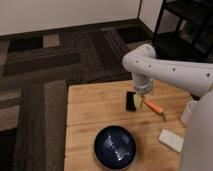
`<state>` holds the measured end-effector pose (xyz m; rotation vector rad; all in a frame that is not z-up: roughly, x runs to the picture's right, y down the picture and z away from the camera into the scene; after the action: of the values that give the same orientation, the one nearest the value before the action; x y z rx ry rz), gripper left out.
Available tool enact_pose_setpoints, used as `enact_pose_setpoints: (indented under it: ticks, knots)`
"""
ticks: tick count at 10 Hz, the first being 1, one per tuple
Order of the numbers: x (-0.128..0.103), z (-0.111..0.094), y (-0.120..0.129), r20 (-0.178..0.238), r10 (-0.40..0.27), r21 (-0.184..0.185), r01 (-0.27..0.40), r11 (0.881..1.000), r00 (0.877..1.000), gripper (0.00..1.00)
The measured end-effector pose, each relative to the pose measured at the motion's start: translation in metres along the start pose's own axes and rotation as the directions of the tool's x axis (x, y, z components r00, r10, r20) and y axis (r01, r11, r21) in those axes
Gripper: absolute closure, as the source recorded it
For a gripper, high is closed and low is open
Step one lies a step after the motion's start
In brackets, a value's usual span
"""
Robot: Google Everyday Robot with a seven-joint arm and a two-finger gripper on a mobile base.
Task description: Place the pepper in the ceramic bowl
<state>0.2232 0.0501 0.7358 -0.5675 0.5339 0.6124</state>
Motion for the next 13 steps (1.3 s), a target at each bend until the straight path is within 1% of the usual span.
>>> enact_pose_setpoints:
  ticks: [1, 3, 4, 5, 6, 7, 10, 13]
  knots:
    - [-0.002, 0.008, -0.007, 0.016, -0.009, 0.012, 0.009, 1.000, 1.000, 0.35]
    - [-0.010, 0.031, -0.010, 0.059, -0.029, 0.005, 0.029, 1.000, 0.998, 0.35]
    - [-0.010, 0.043, -0.010, 0.076, -0.020, -0.011, 0.021, 1.000, 0.997, 0.35]
    - [-0.010, 0.058, -0.013, 0.103, 0.005, -0.034, -0.002, 0.999, 0.995, 0.35]
    - [-0.009, 0.066, -0.016, 0.114, 0.025, -0.047, -0.020, 0.999, 0.993, 0.35]
    - [-0.007, 0.079, -0.022, 0.128, 0.056, -0.068, -0.047, 0.997, 0.990, 0.35]
    - [-0.001, 0.106, -0.038, 0.134, 0.105, -0.116, -0.090, 0.989, 0.985, 0.35]
    - [0.003, 0.120, -0.049, 0.135, 0.137, -0.154, -0.116, 0.981, 0.981, 0.36]
